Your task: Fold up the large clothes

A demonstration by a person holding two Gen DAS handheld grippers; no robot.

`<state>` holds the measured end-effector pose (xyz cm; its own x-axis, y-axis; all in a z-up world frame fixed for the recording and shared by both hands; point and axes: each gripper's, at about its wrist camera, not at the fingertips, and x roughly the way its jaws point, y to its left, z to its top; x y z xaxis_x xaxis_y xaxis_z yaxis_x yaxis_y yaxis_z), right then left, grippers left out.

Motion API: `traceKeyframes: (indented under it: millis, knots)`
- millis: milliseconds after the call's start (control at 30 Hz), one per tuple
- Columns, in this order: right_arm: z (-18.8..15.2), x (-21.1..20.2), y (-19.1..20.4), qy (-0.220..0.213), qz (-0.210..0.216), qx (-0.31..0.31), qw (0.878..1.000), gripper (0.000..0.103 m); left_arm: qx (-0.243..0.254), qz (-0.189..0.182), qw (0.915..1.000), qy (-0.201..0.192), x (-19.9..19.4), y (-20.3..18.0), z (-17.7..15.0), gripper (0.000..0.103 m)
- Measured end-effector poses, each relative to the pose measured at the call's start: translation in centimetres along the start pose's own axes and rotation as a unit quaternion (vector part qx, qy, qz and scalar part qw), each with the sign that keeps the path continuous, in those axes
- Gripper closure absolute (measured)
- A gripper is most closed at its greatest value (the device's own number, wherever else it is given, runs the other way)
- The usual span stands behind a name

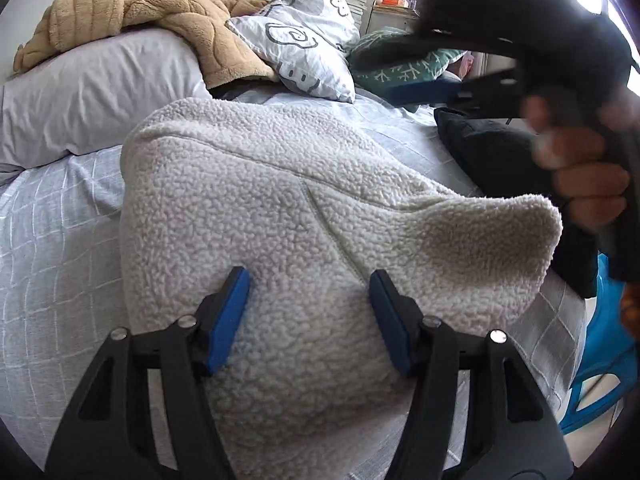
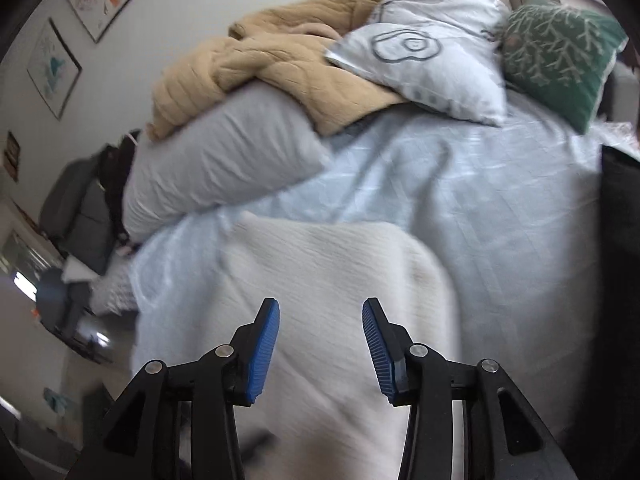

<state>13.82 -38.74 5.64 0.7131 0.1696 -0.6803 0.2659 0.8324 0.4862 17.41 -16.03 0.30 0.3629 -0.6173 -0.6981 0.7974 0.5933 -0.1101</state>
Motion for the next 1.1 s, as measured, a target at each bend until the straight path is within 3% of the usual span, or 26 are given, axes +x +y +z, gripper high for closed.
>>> traceKeyframes:
  millis: [100,233,333,400,633,733,867,1000,1100]
  knots:
    - [-0.3,3.8,0.9,-0.003,-0.004,0.019,1.000,0.058,0.012,-0.003,0.9999,0.010,-0.3,0.2,0.4,0.040]
    - [-2.7,7.3,-1.3,-0.015,-0.113,-0.007,0.994,0.059,0.026,-0.027,0.9992,0.015,-1.2,1.3,2.1,0.044]
    - [-5.5,8.3,-3.3,-0.043,-0.133,-0.033,0.990,0.058,0.022,0.002,0.9997,-0.004,-0.8,2.5,4.6,0.044]
    - [-6.2,7.6,-3.6,-0.065,-0.123,-0.028,0.990,0.058,0.011,0.025,0.9996,-0.007,0.5,3.5,6.6,0.044]
    - [-3.5,6.2,-1.7,-0.061,-0.144,-0.026,0.987,0.052,-0.020,0.110,0.9936,0.013,7.0,6.4,10.5,0.044]
    - [-1.9,5.8,-0.6,-0.069,-0.173,-0.036,0.982,0.046,-0.026,0.138,0.9892,0.043,8.5,7.1,10.5,0.044]
    - [-0.8,7.9,-1.7,-0.052,-0.209,-0.031,0.976,0.046,-0.040,0.153,0.9848,0.072,10.1,8.1,8.9,0.043]
    - [-1.8,10.9,-5.1,-0.017,-0.193,0.016,0.981,0.045,-0.042,0.162,0.9836,0.067,11.3,8.0,7.0,0.043]
    - [-2.4,11.2,-6.4,-0.025,-0.170,0.034,0.984,0.043,-0.055,0.154,0.9848,0.058,11.4,8.4,6.5,0.042]
